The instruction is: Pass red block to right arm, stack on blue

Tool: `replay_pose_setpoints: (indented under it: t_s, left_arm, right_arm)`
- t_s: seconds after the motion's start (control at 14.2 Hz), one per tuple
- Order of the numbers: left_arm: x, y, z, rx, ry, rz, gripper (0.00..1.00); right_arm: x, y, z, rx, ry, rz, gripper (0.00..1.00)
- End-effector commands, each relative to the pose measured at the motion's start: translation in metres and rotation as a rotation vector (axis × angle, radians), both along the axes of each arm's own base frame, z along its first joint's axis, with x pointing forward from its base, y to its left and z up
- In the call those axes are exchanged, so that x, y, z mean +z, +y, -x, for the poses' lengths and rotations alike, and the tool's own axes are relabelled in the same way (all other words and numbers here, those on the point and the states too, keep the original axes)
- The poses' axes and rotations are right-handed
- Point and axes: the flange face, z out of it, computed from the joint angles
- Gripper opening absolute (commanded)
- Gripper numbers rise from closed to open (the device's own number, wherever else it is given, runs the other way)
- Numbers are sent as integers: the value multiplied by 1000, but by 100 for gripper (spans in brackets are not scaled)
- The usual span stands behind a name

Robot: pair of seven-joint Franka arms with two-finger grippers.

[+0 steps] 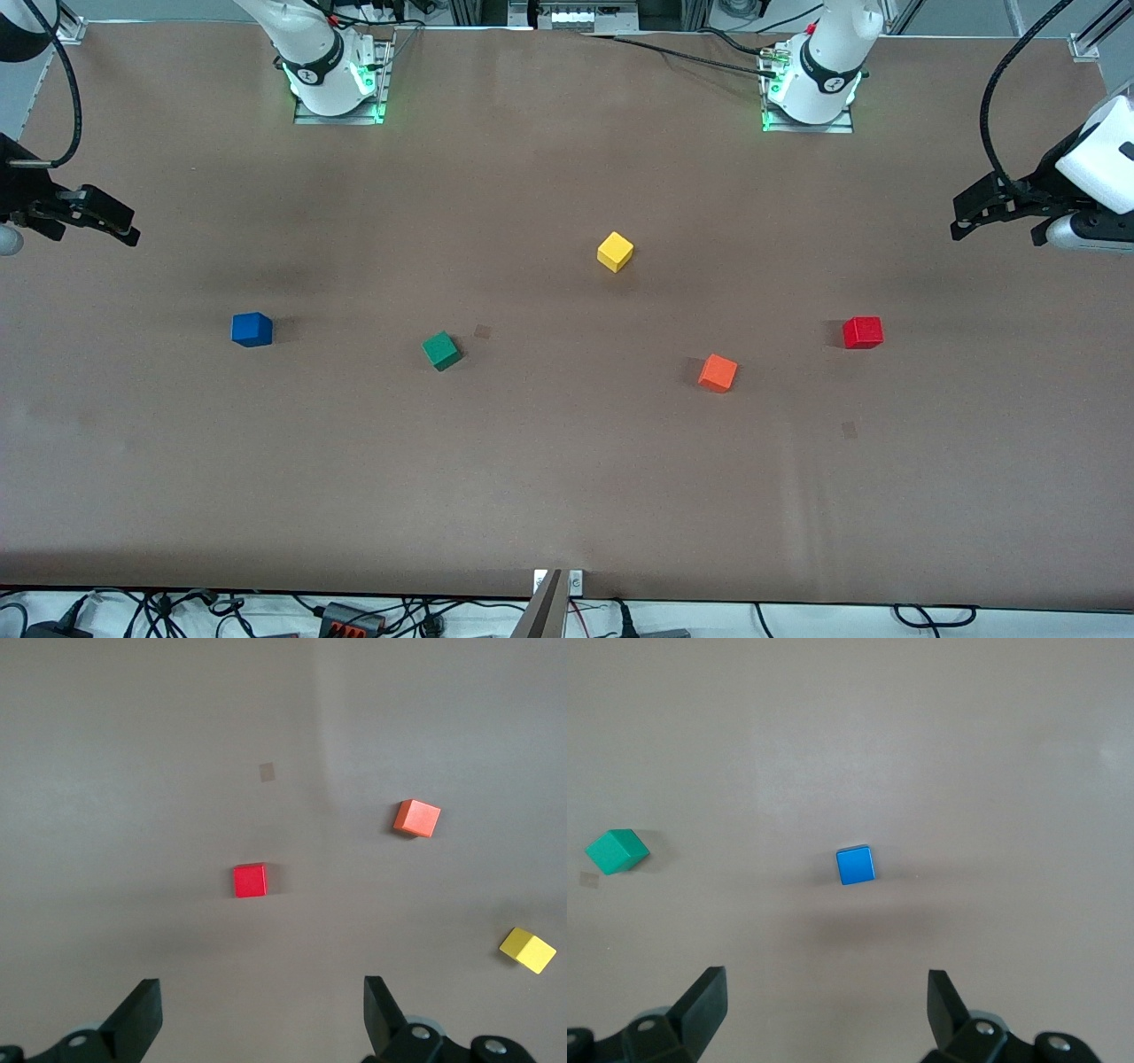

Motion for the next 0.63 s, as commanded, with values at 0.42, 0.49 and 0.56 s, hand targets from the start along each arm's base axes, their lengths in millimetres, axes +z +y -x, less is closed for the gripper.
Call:
replay_pose_setpoints:
  t_s: [0.42, 0.49, 0.56]
  left_arm:
    - [-8, -1, -1, 5, 76, 7, 100]
    - [-14, 1, -10, 10, 83, 5, 100]
    - [-20, 5, -17, 10, 94, -3, 100]
  right_arm:
    - [0, 10, -5, 15, -12, -9, 100]
    - [0, 12, -5, 18, -13, -7, 100]
    - [0, 11, -5, 16, -15, -9, 100]
